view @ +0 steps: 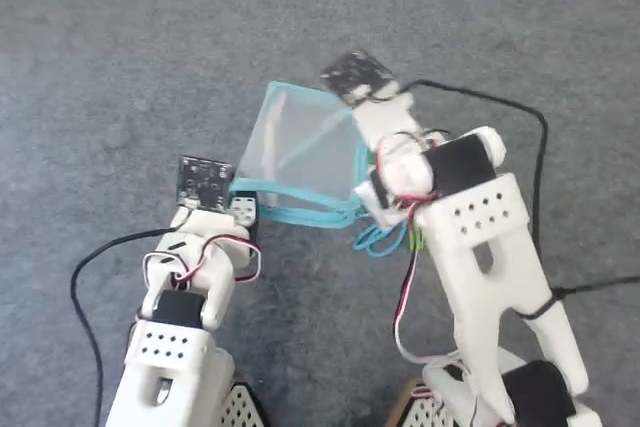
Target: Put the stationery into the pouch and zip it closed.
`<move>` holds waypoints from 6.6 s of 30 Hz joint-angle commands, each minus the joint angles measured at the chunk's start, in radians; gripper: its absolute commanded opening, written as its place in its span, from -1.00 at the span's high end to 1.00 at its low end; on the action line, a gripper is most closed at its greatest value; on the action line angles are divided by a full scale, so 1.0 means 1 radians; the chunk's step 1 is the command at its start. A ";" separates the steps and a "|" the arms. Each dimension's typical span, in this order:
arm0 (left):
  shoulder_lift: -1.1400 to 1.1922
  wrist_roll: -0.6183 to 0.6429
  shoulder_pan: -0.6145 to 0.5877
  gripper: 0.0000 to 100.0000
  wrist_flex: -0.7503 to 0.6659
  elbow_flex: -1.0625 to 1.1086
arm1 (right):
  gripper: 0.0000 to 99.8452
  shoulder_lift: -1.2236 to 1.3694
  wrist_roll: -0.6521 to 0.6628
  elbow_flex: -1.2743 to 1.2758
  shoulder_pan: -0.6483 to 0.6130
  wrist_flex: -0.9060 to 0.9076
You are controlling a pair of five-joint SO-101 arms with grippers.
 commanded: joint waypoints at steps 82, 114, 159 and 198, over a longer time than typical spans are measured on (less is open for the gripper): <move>-0.028 0.000 -0.031 0.98 0.000 -0.010 | 0.58 0.265 -0.061 0.624 0.194 -0.832; -0.021 -0.003 -0.012 0.98 -0.006 -0.010 | 0.98 -0.627 0.215 0.252 0.019 0.153; -0.020 0.021 -0.054 0.98 -0.029 -0.015 | 0.98 0.360 0.000 -0.213 -0.252 -0.058; -0.028 0.003 -0.008 0.98 -0.017 -0.030 | 0.67 -0.555 -0.021 0.500 -0.073 -0.473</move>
